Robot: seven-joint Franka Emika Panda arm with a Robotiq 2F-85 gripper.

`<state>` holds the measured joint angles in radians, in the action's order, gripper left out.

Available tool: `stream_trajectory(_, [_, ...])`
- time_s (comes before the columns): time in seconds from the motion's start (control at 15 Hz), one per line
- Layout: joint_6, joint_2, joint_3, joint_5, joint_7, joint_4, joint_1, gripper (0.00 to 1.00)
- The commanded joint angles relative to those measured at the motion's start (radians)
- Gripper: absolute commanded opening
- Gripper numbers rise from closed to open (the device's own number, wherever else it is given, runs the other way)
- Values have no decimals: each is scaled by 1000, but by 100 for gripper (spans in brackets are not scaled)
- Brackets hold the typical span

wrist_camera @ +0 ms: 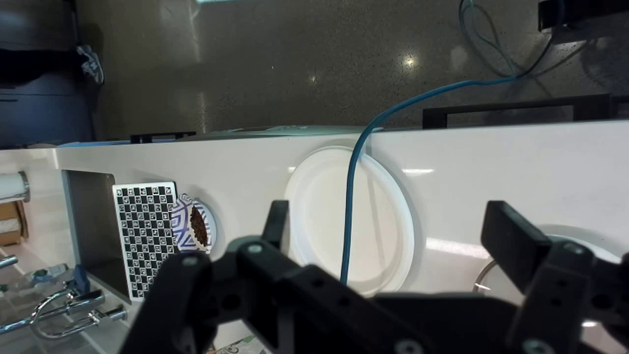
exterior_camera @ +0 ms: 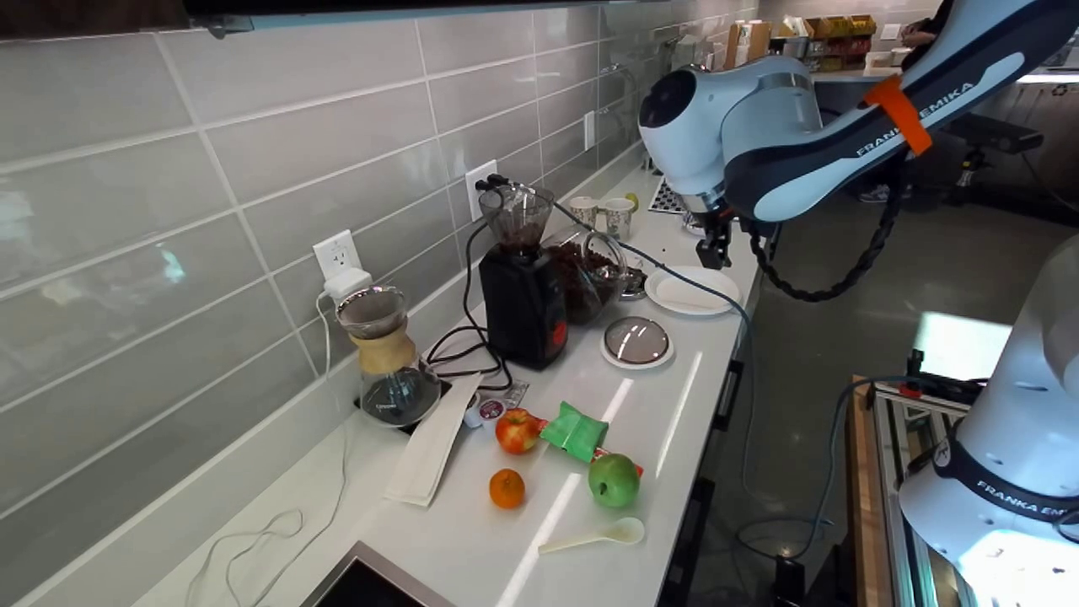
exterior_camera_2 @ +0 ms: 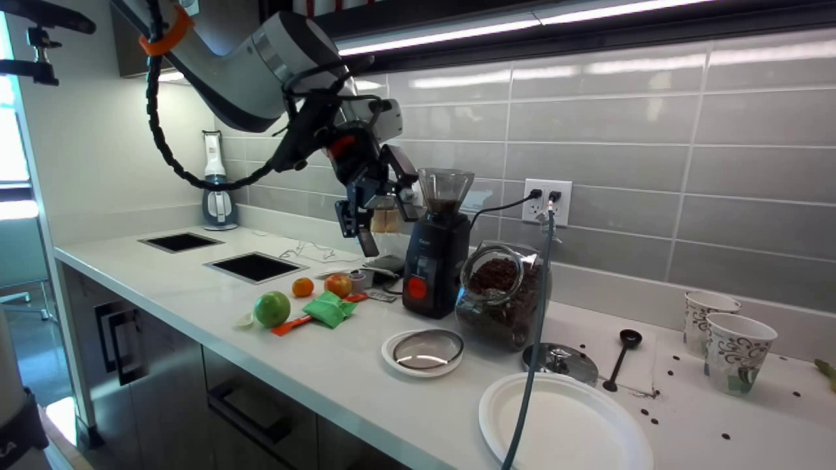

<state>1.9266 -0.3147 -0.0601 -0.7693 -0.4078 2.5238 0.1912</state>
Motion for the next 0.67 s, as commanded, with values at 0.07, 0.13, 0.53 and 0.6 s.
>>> stream_trajectory(0.07, [60, 29, 42, -74, -19, -7, -29, 100])
stream_trajectory(0.13, [92, 43, 53, -111, -11, -11, -28, 100])
stream_trajectory(0.53, [217, 168, 109, -361, -35, -54, -22, 100])
stream_trajectory(0.6, [245, 192, 121, -389, -37, -65, -24, 100])
